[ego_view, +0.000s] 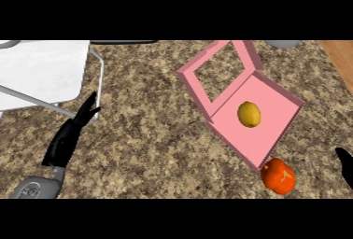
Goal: Pick the lemon from the cutting board and place it in the cardboard box
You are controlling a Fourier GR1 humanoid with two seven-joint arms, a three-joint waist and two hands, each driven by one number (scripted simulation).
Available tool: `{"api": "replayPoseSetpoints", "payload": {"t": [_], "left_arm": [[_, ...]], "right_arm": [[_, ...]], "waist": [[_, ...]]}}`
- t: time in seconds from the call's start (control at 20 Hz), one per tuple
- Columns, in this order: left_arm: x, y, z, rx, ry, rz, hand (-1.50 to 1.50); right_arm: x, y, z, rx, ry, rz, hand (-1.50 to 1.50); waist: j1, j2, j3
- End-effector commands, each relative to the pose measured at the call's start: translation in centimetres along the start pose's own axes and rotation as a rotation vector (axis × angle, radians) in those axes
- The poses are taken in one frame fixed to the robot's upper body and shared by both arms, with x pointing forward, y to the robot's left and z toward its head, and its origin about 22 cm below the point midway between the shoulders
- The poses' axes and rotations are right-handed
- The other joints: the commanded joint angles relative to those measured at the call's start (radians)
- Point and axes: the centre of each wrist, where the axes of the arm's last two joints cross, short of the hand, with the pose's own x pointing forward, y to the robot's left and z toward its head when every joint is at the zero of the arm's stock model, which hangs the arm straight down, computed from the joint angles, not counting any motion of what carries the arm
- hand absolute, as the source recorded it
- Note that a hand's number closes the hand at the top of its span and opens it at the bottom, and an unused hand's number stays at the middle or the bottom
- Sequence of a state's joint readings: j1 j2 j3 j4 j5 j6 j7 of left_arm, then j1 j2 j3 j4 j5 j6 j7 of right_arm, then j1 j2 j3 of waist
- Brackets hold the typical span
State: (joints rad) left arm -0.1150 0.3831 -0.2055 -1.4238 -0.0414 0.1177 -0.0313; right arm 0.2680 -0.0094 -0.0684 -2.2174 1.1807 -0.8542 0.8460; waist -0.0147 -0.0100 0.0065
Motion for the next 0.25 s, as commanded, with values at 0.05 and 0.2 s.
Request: {"api": "replayPoseSetpoints", "payload": {"t": [0.05,0.2], "left_arm": [[-3.0,1.5,0.4,0.029,0.066,-0.015,0.00],[-0.8,1.3,0.3,0.016,0.074,-0.008,0.00]], "right_arm": [[-2.0,-3.5,1.3,-0.017,0.024,-0.011,-1.50],[-3.2,-2.9,0.9,0.005,0.025,0.001,-1.50]], "waist": [[-0.004,0.008,-0.006],[0.006,0.008,-0.006]]}}
